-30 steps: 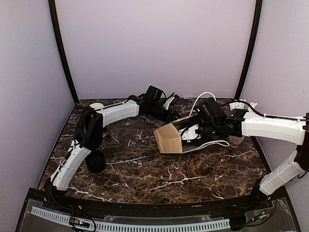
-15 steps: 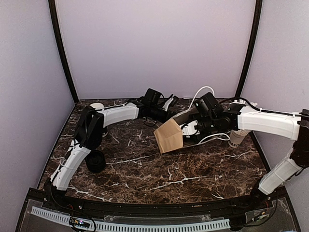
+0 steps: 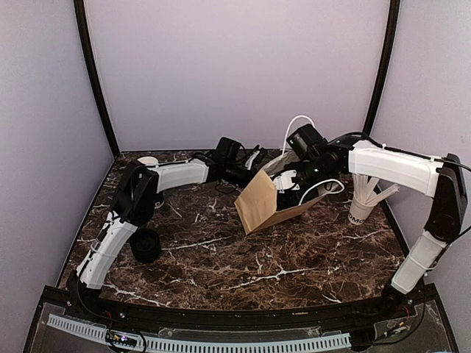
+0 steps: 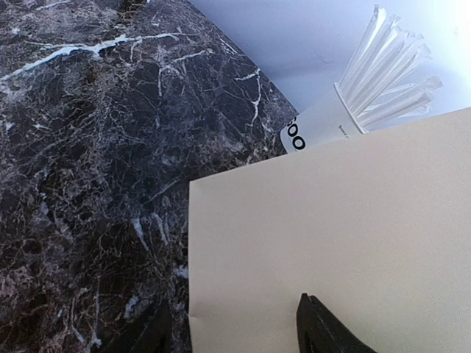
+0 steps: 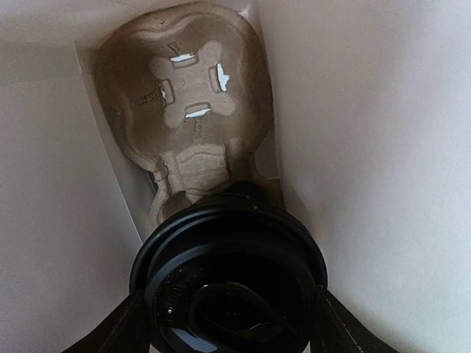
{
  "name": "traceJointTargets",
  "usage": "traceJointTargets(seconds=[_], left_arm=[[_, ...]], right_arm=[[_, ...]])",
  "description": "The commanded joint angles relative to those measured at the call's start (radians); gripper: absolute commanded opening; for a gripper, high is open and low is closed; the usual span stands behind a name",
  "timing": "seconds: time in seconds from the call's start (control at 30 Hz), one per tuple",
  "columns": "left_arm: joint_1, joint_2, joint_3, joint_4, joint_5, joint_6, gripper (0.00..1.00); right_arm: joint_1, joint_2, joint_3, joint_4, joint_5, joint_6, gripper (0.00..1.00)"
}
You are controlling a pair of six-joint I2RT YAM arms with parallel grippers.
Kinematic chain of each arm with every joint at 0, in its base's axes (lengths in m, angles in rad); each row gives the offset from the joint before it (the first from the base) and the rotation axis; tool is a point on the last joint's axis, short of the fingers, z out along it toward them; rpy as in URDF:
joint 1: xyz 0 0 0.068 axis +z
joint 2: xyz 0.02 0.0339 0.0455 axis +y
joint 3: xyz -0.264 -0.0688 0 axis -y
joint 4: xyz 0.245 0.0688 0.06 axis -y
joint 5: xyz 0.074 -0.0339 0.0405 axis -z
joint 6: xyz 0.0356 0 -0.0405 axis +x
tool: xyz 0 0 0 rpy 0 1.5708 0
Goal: Pack the takeout coffee
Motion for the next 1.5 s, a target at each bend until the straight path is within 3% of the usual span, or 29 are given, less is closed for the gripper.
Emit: traceJointTargets(seconds=[0.0,0.47,0.73,1.0,1.27,1.47], left_arm=[[-0.033,-0.019,-0.037,0.021,0.154,-0.058,0.61],[-0.065,-0.062,-0.155,0.062,0.279,-0.07,0.58],[-0.089,-0.148,-0.318,0.156,0.324,-0.101,0.57],[-0.102,-0.203,-0.458,0.167,0.321,-0.057,0.56],[-0.102,-0.215,-0.481,0.185,0.31,-0.061,0.56],[-0.102,-0.227,-0.503,0.19,0.271,-0.061,0.58]], right_arm=[[-0.024,0.06,0.054,-0.09,-0.017,0.066,0.34],[-0.025,0.121,0.198,-0.299,-0.119,0.149,0.35],[-0.024,0.143,0.264,-0.451,-0.223,0.162,0.35],[-0.024,0.126,0.16,-0.384,-0.225,0.17,0.35],[-0.026,0.105,0.022,-0.284,-0.193,0.121,0.35],[-0.037,0.122,0.009,-0.313,-0.244,0.111,0.34]])
